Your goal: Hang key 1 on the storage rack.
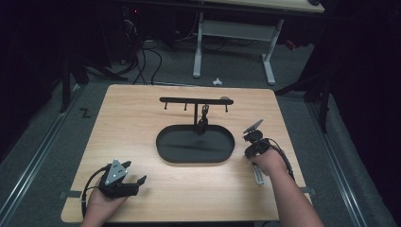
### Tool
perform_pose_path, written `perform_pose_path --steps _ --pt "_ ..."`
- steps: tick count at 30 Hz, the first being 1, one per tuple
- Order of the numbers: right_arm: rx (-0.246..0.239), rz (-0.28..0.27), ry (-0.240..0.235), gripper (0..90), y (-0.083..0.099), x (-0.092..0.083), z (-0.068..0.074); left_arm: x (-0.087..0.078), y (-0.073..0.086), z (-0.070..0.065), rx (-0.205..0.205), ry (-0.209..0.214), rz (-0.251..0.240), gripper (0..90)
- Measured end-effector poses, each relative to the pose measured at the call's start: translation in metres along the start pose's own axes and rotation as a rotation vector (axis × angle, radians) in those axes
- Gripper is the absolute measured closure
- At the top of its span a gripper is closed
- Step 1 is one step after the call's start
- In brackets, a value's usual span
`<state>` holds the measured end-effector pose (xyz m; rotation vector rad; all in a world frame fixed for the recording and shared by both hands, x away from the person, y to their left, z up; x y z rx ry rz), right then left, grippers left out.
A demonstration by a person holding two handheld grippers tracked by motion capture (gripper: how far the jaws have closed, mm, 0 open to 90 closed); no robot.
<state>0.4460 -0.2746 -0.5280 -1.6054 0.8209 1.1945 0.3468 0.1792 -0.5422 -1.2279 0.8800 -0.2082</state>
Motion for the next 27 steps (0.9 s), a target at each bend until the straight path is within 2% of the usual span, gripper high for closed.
perform_pose_path --steps 5,7,11,12,17,27 --pt "0.026 -0.013 -0.011 76.3 0.001 -0.002 -0.003 0.0 0.0 0.0 -0.003 0.005 0.002 20.5" --pt "0.051 -0.022 -0.016 81.8 0.0 -0.005 -0.006 0.0 0.0 0.0 -0.003 0.007 0.004 20.5" --pt "0.063 0.002 -0.006 84.4 0.005 -0.002 -0.012 0.0 0.001 -0.001 -0.004 0.009 0.005 20.5" --pt "0.069 -0.01 -0.007 85.0 0.006 0.0 -0.012 0.001 0.001 -0.001 -0.004 0.009 0.005 20.6" --pt "0.059 -0.011 -0.014 82.6 0.008 -0.001 -0.014 0.002 0.001 -0.002 -0.008 0.016 0.012 20.6" --pt "0.045 0.018 -0.029 73.6 0.012 -0.003 -0.013 -0.002 -0.003 -0.002 -0.047 0.024 -0.015 22.1"
Point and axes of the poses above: each handheld gripper's, and its own axes: x roughly forward along the jaws, y roughly out of its underside, z roughly to its left, the point moved 4 cm from there along x, roughly forward along the jaws, and after that the axes turned 5 degrees about -z, right-handed, at the moved point
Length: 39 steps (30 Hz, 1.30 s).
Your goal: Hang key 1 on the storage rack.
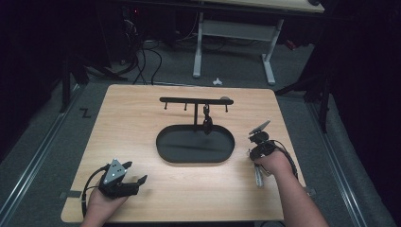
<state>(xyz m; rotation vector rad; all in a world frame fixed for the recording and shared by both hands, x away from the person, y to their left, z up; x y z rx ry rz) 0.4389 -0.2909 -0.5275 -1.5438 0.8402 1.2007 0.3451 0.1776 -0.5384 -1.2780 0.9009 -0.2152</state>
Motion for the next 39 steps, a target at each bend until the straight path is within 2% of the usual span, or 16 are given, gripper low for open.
perform_pose_path --steps 3,7,9,11,14,18,29,39 --pt "-0.021 0.013 -0.001 73.8 0.0 0.0 0.001 0.0 0.0 0.0 -0.001 0.0 0.001 22.0" --pt "-0.007 0.021 -0.018 77.3 0.0 0.0 0.002 0.0 0.001 -0.001 0.002 -0.002 0.004 22.0" --pt "-0.016 0.027 -0.018 78.6 0.0 0.0 0.002 0.0 0.0 -0.001 0.002 -0.004 0.006 22.0" --pt "-0.02 0.024 -0.023 82.8 0.0 0.0 0.003 0.0 0.0 -0.002 -0.004 0.001 0.002 22.0" --pt "-0.039 0.01 -0.008 83.3 -0.001 0.0 0.004 0.0 0.0 -0.001 0.0 -0.003 0.004 21.8" --pt "-0.047 0.01 -0.016 83.8 -0.002 -0.002 0.006 0.001 0.001 0.0 0.001 -0.006 0.009 21.8" --pt "-0.067 -0.044 -0.01 84.6 -0.009 -0.038 0.007 0.001 0.001 -0.002 0.011 -0.001 0.011 21.9" --pt "-0.082 -0.105 -0.033 84.6 -0.012 -0.065 0.009 0.001 0.001 -0.002 0.02 -0.012 0.006 21.3"
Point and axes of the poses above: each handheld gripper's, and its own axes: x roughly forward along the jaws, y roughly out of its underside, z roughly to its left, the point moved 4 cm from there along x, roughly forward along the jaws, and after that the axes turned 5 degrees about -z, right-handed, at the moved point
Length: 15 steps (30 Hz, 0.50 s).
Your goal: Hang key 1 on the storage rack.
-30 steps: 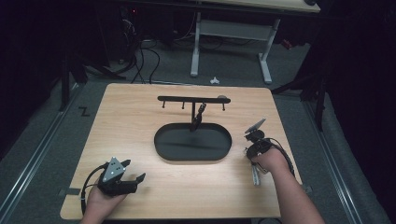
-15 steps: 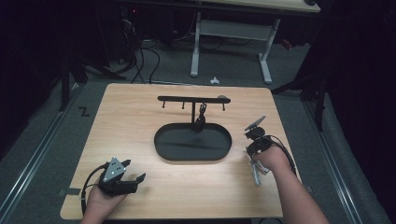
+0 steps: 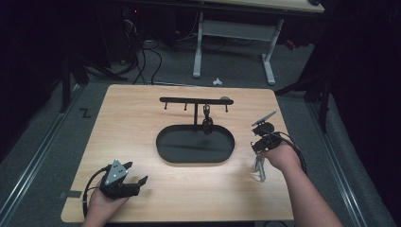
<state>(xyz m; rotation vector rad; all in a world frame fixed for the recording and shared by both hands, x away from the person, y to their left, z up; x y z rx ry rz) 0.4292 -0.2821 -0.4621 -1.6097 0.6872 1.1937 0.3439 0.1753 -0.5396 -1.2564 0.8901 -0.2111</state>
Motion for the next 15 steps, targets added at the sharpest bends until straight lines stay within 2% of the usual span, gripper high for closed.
perform_pose_path --steps 2,15 --pt "0.001 -0.018 -0.006 84.6 -0.002 -0.005 0.001 0.0 0.0 0.0 0.006 -0.002 -0.003 21.2" --pt "-0.032 -0.047 -0.015 84.6 -0.012 -0.028 0.014 0.001 0.001 -0.001 0.019 -0.001 0.005 21.2"
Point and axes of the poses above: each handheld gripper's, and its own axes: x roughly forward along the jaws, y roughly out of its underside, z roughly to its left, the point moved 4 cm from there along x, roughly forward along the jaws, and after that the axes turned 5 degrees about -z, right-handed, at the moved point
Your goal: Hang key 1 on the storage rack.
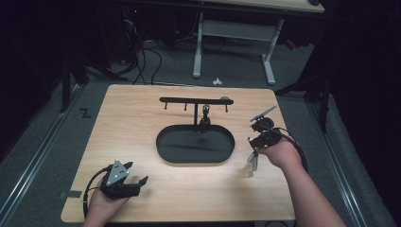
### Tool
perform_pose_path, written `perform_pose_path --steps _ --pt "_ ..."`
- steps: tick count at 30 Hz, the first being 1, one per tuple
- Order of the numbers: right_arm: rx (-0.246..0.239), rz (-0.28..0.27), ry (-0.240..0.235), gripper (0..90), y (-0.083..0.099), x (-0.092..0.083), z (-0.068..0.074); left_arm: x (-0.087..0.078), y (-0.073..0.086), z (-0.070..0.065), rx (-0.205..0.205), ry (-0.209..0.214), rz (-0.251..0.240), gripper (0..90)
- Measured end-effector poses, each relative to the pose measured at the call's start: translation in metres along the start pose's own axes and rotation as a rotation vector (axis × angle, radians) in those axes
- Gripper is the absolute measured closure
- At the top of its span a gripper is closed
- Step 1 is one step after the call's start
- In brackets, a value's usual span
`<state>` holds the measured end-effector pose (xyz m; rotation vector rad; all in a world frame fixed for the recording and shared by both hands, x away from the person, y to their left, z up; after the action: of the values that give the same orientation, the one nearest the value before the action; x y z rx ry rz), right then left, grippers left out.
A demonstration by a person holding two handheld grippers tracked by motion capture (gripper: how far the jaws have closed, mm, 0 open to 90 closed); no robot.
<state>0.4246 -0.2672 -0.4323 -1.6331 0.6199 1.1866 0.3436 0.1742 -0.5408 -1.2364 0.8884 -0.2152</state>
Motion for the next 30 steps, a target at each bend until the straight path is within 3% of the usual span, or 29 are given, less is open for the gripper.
perform_pose_path --steps 8,21,30 --pt "-0.009 -0.025 -0.018 84.7 -0.007 -0.013 0.006 0.0 0.0 0.001 0.007 -0.007 -0.012 21.2" --pt "-0.042 -0.013 -0.016 86.4 -0.012 -0.014 0.013 0.002 0.001 0.0 0.011 -0.001 -0.008 21.3" --pt "-0.054 -0.043 -0.024 86.4 -0.026 -0.026 0.018 0.001 0.001 0.001 0.008 0.0 -0.005 21.3"
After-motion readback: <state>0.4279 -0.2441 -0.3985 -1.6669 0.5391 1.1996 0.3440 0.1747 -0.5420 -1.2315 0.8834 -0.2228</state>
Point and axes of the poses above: each handheld gripper's, and its own axes: x roughly forward along the jaws, y roughly out of its underside, z roughly to its left, the point moved 4 cm from there along x, roughly forward along the jaws, and after that the axes turned 5 degrees about -z, right-handed, at the moved point
